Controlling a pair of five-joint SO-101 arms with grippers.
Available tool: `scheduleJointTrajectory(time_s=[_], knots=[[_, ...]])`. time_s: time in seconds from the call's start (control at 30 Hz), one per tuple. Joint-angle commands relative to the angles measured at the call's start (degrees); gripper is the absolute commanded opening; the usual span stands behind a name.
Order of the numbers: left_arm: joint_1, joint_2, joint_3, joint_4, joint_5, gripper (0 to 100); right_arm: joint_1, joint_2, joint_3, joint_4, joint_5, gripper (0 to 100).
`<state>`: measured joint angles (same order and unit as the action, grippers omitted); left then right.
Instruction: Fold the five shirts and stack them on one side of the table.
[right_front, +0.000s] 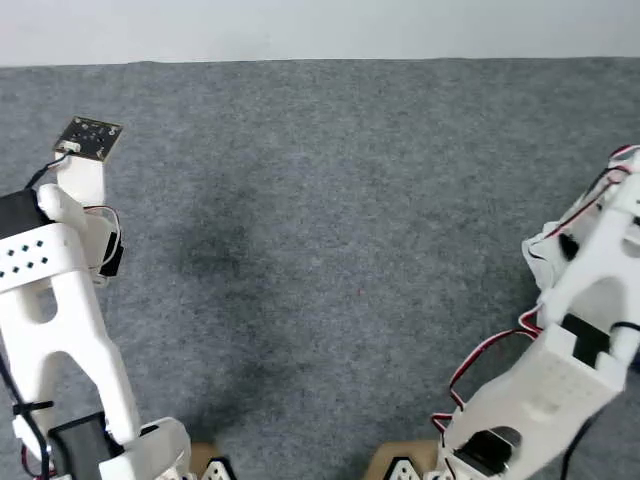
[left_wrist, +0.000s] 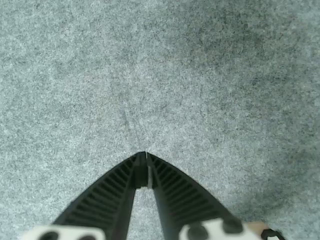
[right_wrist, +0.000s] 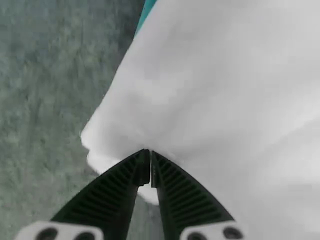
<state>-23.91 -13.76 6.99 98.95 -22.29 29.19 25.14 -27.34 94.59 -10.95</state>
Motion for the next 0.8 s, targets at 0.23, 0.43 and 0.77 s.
scheduleJointTrajectory(time_s=[0.23,0.43,0.77], knots=[[0.4,-1.7,-0.1,0.5,-0.4,0,0.1,-11.4,-0.5,3.6,-0.1,0.9],[0.4,-1.7,0.5,-0.7,-0.4,0,4.2,-21.3,-0.3,7.6,0.0,0.9],[2.5,-6.9,2.2,-0.6,2.4,0,4.1,-42.7,18.5,7.8,7.1,0.9]])
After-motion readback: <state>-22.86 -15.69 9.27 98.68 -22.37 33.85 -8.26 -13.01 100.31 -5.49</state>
